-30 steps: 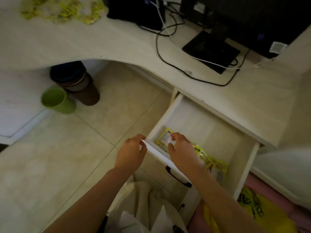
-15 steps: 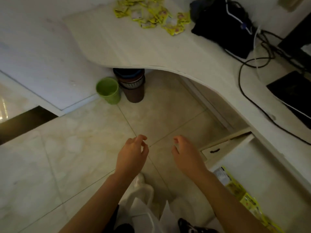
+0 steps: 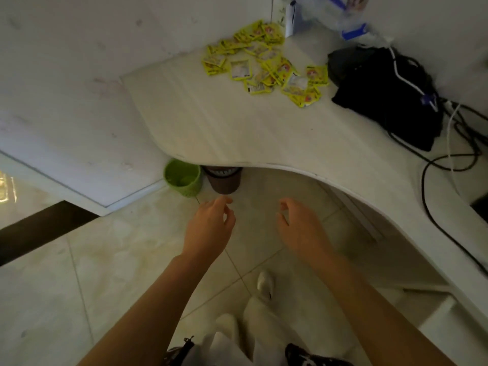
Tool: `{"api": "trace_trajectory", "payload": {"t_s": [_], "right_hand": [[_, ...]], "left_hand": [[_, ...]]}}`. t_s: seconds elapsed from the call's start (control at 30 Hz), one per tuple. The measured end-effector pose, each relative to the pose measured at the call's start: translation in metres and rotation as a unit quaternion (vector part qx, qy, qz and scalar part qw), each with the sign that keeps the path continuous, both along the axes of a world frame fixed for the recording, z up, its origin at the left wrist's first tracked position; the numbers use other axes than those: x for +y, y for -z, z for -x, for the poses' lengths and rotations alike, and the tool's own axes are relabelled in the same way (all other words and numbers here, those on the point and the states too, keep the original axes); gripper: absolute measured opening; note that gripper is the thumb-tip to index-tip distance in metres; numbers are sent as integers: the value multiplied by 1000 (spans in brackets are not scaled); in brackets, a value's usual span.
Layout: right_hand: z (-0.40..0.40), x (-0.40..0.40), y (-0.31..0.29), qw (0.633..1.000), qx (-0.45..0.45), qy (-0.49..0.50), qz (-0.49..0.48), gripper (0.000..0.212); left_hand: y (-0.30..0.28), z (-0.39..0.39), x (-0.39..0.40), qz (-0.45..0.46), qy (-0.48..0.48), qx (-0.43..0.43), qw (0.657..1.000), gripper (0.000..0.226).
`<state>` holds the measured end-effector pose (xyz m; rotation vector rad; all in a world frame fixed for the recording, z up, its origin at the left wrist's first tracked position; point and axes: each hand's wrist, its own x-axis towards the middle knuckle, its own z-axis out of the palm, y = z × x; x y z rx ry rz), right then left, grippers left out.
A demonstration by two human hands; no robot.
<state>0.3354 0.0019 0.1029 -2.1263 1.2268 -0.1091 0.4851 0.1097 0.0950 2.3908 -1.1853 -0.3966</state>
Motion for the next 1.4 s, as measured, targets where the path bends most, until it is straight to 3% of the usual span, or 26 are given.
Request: {"api": "trace_trajectory", "payload": {"t_s": [0.57,1.3,1.4], "right_hand": [[-100,-224,-21,998,1,-49,35,31],[-201,-398,25,991,72,106,-34,24],[-207,-422,31,986,85,136,-46,31]], "left_hand": [[-6,-88,-205,15,-43,40,998,24],[32,-277,-393,-72,6,80,994,25],[37,-292,-423,-76,-19,84,993,30]]}}
